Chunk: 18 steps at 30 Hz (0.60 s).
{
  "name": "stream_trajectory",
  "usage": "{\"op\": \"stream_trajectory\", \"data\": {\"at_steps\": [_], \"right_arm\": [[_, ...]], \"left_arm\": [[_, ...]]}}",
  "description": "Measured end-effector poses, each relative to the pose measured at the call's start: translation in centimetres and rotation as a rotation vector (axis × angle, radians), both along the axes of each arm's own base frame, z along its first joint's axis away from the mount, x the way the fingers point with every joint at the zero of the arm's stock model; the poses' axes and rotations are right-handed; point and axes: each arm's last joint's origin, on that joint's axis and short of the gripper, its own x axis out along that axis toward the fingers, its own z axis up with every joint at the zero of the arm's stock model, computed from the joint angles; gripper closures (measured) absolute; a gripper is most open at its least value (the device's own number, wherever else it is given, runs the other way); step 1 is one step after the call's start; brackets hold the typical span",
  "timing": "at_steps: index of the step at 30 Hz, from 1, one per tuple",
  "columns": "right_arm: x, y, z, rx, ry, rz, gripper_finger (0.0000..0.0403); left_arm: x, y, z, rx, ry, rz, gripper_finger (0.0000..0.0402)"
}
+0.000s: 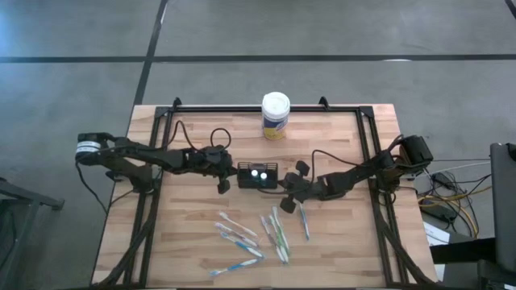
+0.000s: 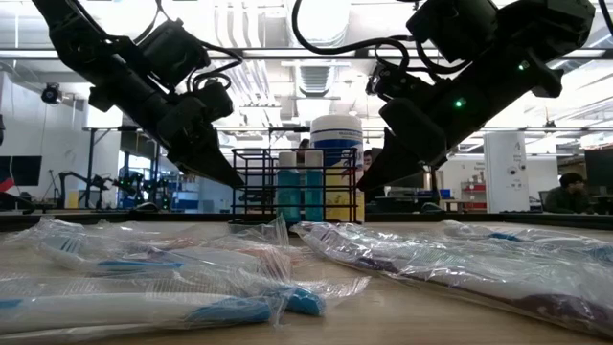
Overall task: Pick & Place toothbrushing station
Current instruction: Adjust the black wire organizer, then put the top right blue toothbrush into the black wire organizer
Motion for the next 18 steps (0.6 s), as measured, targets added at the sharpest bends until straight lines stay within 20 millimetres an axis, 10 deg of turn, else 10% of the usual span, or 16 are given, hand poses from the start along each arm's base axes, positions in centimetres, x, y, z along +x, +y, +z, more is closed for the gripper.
{"op": "stream_trajectory", "data": {"at_steps": [18], "right_arm": [[-0.71, -0.1, 0.13, 0.011, 0.059, -0.017, 0.0394]], "left_arm": [[-0.94, -0.15, 0.52, -0.03, 0.041, 0.021, 0.0398]]}}
